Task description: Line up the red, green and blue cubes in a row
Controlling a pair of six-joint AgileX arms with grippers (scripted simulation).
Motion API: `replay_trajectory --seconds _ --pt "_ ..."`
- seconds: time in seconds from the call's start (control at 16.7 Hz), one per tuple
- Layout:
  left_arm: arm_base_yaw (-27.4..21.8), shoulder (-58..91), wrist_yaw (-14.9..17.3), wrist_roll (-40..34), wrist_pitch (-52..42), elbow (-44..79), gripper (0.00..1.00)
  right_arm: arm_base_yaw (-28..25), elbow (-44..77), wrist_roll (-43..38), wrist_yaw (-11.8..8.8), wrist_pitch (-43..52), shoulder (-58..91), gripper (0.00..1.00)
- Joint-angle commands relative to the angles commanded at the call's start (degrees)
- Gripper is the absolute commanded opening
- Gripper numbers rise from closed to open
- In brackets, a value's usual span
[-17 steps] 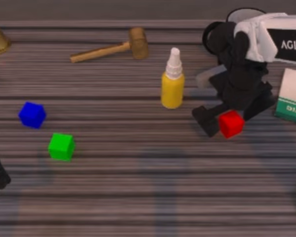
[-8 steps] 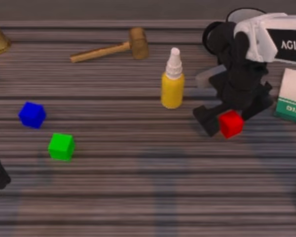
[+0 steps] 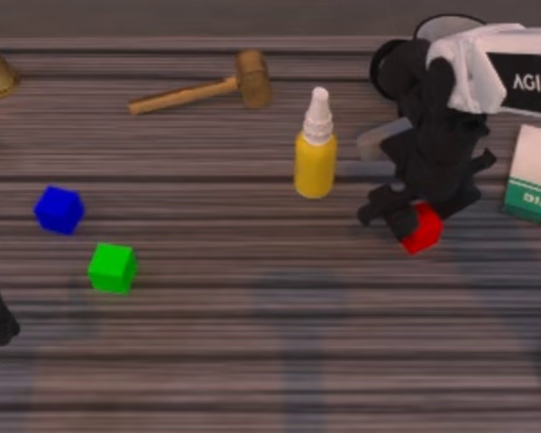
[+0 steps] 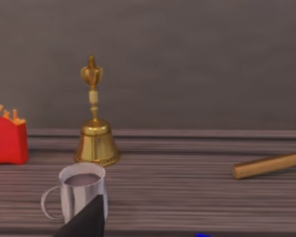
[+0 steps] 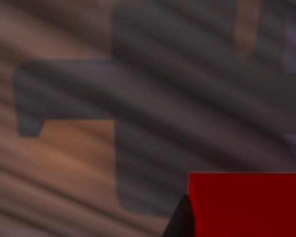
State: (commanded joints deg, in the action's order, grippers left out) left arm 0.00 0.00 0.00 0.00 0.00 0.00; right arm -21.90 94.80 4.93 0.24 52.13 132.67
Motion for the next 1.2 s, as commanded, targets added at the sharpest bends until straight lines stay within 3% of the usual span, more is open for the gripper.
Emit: replay_trajectory --seconds 0.54,0.96,1.2 --pt "0.0 0.0 0.0 0.0 0.0 0.0 1.00 0.1 0.8 -0.1 -0.2 0.8 -2.1 0.00" --pt "0.0 0.0 0.0 0.0 0.0 0.0 1.00 -0.3 9.1 -0.1 -0.2 13.1 -5.6 0.00" --pt "0.0 0.0 0.0 0.0 0.0 0.0 1.00 -0.4 10.0 0.0 -0.2 14.2 -6.2 0.00"
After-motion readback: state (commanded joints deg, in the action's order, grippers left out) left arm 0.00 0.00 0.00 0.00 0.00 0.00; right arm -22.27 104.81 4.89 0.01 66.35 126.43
